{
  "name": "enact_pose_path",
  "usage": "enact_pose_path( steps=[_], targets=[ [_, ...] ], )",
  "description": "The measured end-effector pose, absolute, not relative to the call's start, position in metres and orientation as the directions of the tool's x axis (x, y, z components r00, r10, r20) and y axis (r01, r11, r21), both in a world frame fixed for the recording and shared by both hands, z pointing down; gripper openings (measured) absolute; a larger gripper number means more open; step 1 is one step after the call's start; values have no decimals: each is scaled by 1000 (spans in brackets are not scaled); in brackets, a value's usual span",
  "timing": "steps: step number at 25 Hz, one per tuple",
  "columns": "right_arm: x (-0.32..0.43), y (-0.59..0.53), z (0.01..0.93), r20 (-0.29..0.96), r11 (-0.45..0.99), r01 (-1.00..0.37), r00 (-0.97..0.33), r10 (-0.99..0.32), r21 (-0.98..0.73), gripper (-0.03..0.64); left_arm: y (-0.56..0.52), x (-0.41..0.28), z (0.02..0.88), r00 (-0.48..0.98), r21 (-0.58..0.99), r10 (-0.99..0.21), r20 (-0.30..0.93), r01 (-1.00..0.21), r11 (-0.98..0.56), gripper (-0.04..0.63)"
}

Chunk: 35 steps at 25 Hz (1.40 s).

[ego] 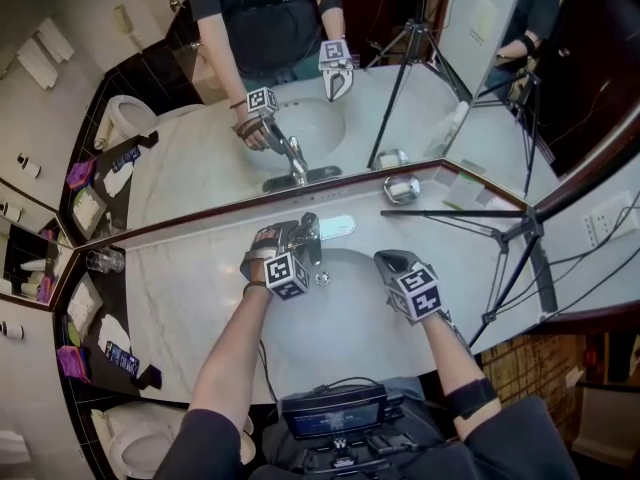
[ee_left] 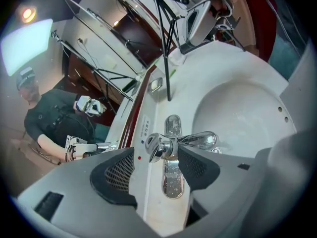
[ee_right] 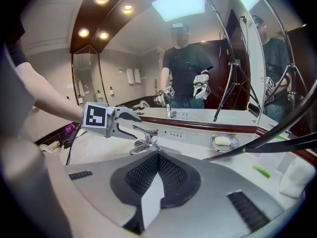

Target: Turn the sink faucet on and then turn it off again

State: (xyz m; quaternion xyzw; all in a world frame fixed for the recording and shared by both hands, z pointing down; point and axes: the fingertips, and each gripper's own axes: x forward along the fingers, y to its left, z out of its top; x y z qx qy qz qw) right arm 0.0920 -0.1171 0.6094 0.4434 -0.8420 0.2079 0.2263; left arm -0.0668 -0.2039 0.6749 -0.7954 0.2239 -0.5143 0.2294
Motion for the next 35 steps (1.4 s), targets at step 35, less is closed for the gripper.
enact_pose_path(
  steps=[35],
  targets=[
    [93, -116, 619, 594, 518, -843, -494, -635, -147, 21, -191, -61, 681, 351, -764, -762, 545, -167, -623, 43]
  ],
)
